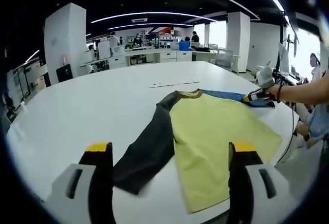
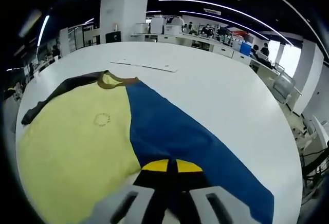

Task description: Fold the garment on the visible template until the final outline fits inside the template.

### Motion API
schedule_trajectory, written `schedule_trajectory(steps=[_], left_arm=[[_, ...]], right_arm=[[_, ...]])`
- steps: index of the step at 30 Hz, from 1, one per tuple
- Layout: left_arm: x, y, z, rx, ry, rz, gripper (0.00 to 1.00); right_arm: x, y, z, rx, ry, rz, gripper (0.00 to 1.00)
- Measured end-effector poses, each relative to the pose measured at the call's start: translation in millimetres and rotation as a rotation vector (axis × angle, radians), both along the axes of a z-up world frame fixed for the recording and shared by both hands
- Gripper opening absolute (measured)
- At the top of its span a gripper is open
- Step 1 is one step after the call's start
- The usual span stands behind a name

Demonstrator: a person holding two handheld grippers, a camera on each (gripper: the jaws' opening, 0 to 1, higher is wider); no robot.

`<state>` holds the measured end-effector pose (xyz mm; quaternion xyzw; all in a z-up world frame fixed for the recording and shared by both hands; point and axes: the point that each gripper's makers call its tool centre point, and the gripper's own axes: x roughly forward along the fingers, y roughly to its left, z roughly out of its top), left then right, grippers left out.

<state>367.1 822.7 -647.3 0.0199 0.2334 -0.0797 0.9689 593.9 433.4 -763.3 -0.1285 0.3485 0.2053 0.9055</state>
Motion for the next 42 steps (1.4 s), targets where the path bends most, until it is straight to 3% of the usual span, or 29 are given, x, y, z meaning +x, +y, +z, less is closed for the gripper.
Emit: schedule_trajectory(steps=[7, 19, 28, 35, 42], left_arm=[[-1.3, 1, -1.3, 0.004, 0.005, 0.000, 0.91], [-3.3, -3, -3.3, 0.009, 0.018, -0.019, 0.94], [-6.0, -7, -3.4, 0.014, 0.023, -0.034, 0.94], [-6.5, -7, -2.0, 0.016, 0.018, -0.034, 0.93], [-7.2, -8, -2.8, 0.012, 0.020, -0.032, 0.92]], right_arm=[[1, -2, -1.4, 0.010, 0.012, -0.012, 0.00], [-9, -27, 23.8, 0.145, 0.040, -0.122, 0.39], [-17, -71, 43.3, 0.146, 0.032, -0.216, 0.42], [-25, -112, 43.2, 0.107, 0.044, -0.318, 0.41], [-45, -151, 33.4, 0.067, 0.098, -0.452, 0.41]])
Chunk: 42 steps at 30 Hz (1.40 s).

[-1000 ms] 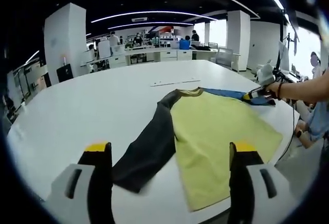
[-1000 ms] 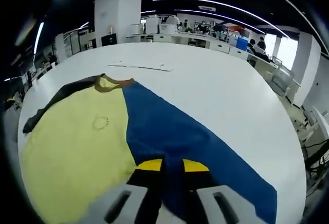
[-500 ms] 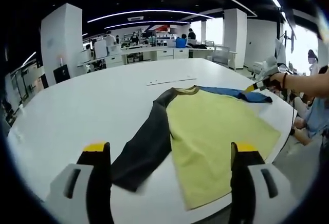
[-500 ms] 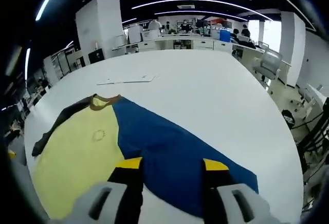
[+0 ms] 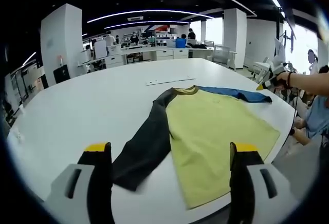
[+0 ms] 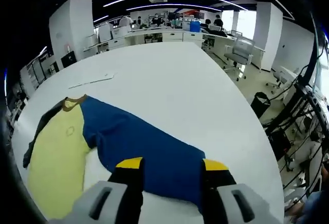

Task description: Fold the garment on the visible template until the final outline fits inside the template.

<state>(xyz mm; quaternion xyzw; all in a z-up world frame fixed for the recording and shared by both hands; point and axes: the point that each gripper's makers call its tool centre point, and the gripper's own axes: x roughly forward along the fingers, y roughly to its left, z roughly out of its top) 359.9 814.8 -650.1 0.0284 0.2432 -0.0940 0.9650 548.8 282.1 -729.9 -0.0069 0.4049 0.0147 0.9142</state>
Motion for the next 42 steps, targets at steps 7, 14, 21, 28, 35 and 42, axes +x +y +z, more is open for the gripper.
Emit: schedule_trajectory(steps=[7, 14, 21, 28, 35, 42], left_arm=[[-0.9, -2, -2.0, 0.008, 0.007, -0.009, 0.91], [-1.4, -4, -3.1, 0.015, 0.012, -0.018, 0.91], [-3.1, -4, -4.5, 0.030, 0.020, -0.022, 0.90], [-3.0, -3, -3.3, 0.044, 0.016, -0.022, 0.90], [-5.0, -1, -3.5, 0.047, 0.018, -0.019, 0.90], [-4.8, -2, -4.0, 0.044, 0.016, -0.019, 0.91]], right_arm=[[-23, -15, -11.6, 0.008, 0.048, -0.101, 0.41], [-41, -19, -26.1, 0.041, 0.094, -0.187, 0.34], [-51, -21, -32.5, 0.055, 0.104, -0.259, 0.23], [-55, -14, -26.2, 0.055, 0.105, -0.264, 0.08], [-38, -16, -10.6, 0.036, 0.054, -0.216, 0.01], [-9, -28, 14.1, 0.003, 0.007, -0.161, 0.01]])
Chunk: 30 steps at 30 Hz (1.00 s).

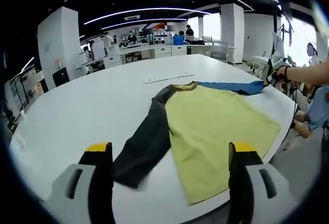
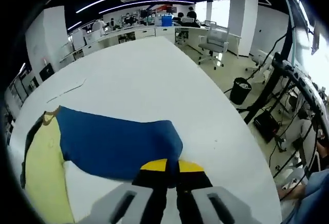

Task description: Fold the garment on the visible template until the final outline fits inside the template.

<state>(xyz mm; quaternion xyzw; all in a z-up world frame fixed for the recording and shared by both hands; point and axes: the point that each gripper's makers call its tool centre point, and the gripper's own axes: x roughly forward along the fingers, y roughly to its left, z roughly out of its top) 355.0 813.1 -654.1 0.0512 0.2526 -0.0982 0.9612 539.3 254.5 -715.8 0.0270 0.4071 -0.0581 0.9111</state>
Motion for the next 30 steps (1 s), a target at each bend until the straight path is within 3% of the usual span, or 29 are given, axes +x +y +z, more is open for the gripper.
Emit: schedule_trajectory(steps=[5, 14, 30], left_arm=[[0.1, 0, 2.2, -0.002, -0.007, 0.003, 0.92], [-3.2, 7, 2.7, -0.009, -0.004, 0.030, 0.94], [-5.3, 10, 9.0, -0.025, -0.020, 0.041, 0.98]], right_arm=[[10, -6, 4.5, 0.004, -0.003, 0.006, 0.01], [7, -3, 2.1, 0.044, 0.025, -0.009, 0.01], [22, 33, 25.4, 0.079, -0.008, 0.062, 0.01]])
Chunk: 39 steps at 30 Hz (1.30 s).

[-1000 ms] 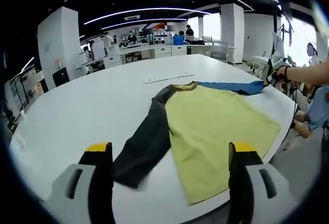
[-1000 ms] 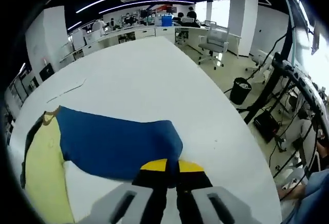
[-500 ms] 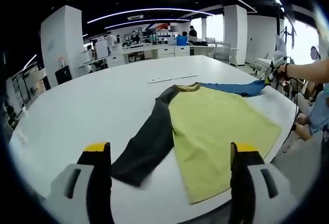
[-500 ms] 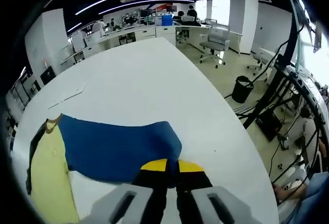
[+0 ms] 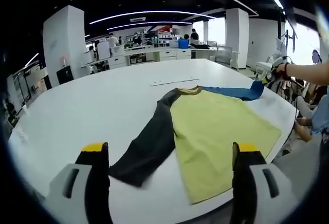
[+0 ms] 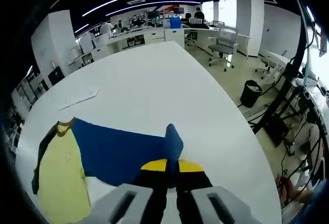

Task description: Fold the garment on the visible template until the final outline fits inside the template.

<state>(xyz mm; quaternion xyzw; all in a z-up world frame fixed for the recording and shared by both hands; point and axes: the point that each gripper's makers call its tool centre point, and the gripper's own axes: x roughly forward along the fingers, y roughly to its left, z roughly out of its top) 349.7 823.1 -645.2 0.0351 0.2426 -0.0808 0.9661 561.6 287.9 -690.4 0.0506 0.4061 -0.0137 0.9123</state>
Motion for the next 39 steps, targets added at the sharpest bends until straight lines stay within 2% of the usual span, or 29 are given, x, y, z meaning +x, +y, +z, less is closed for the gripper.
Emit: schedule_trajectory(steps=[7, 14, 22, 25, 33, 39], left_arm=[[-2.9, -2, -2.3, -0.003, 0.010, -0.012, 0.98], [-2.6, 1, 4.5, -0.010, -0.022, -0.005, 0.98], [-2.7, 2, 6.2, -0.016, -0.034, -0.006, 0.97], [-2.6, 0, 5.1, -0.022, -0.030, -0.012, 0.97], [-4.1, 1, 3.5, -0.028, -0.021, -0.017, 0.97], [-4.5, 6, 5.1, -0.040, -0.029, -0.002, 0.96]], right_arm=[[16, 22, 7.4, 0.002, -0.021, 0.056, 0.01], [29, 51, 12.9, -0.002, -0.037, 0.125, 0.00], [40, 81, 18.5, 0.001, -0.056, 0.131, 0.00], [45, 101, 18.7, 0.023, -0.057, 0.148, 0.00], [52, 150, 22.0, 0.023, -0.064, 0.239, 0.00], [56, 177, 24.2, 0.023, -0.066, 0.294, 0.00]])
